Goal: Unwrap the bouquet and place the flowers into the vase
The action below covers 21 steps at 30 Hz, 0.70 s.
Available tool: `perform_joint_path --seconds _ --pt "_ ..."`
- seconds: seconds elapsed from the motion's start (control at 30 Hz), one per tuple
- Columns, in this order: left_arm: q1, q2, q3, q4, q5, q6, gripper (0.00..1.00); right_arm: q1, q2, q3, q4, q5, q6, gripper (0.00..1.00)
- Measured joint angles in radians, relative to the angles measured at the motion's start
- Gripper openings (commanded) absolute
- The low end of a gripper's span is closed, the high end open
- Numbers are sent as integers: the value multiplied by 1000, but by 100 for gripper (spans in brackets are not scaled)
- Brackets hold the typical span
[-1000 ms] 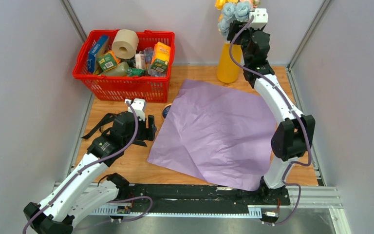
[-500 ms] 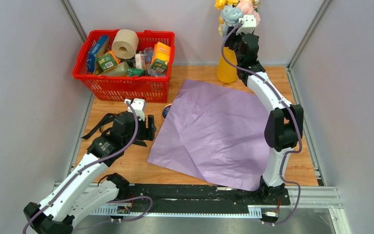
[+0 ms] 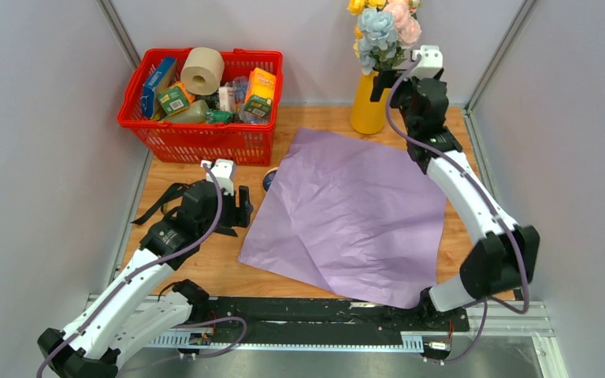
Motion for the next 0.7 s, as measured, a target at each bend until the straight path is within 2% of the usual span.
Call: perform_joint_path --seconds 0.27,0.47,0.7 --pt "0 -83 -1 31 86 5 77 15 -351 -250 -262 -139 214 100" --pt "0 -199 -27 98 125 3 77 53 -536 -445 -441 -220 358 100" --pt "0 -244 -37 119 124 4 77 77 -665 -471 -542 -281 380 100"
